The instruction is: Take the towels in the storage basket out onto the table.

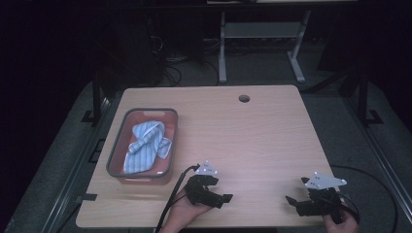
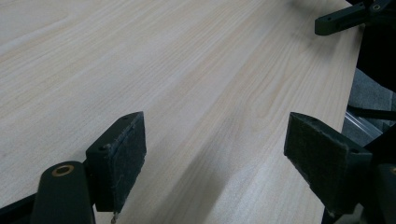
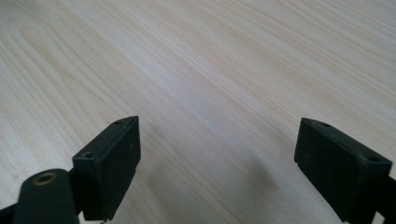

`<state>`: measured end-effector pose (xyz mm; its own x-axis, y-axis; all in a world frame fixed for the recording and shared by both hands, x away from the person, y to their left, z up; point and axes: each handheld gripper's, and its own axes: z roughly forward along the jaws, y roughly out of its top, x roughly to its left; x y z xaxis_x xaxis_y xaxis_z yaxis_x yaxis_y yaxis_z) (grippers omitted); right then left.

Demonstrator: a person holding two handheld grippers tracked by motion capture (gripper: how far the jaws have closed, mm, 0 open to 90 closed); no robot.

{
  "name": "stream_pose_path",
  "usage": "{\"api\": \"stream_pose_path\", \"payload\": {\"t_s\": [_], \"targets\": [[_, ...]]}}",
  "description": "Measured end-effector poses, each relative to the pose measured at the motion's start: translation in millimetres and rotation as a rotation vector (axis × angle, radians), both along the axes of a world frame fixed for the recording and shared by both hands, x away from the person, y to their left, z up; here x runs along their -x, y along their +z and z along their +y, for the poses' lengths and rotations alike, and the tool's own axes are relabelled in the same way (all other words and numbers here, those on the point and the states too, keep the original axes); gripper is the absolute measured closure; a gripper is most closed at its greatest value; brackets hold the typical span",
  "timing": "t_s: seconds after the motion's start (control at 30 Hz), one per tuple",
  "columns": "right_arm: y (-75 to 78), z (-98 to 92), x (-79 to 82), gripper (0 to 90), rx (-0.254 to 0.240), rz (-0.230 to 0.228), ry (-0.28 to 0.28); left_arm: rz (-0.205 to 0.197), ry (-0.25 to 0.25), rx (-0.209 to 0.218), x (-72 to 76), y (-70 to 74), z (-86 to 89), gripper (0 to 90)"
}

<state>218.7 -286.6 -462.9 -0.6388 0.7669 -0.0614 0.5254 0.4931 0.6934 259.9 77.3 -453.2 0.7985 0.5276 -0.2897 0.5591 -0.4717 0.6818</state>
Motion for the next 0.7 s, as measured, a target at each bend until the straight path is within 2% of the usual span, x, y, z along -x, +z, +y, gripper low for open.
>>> {"api": "stream_pose_path", "payload": {"t_s": [0.27, 0.5, 0.7], "targets": [[0.1, 3.3, -0.9, 13.9, -0.004, 0.002, 0.013, -0.005, -0.006, -0.012, 1.0, 1.6, 1.4, 20.8], [0.6, 6.9, -0.7, 13.9, 0.0, 0.005, 0.017, -0.006, -0.011, 0.0, -0.5, 6.3, 1.9, 21.1], [1.3, 8.7, -0.1, 13.9, 0.004, -0.005, 0.019, -0.02, -0.004, 0.014, -1.4, 16.7, 2.1, 20.6]]}}
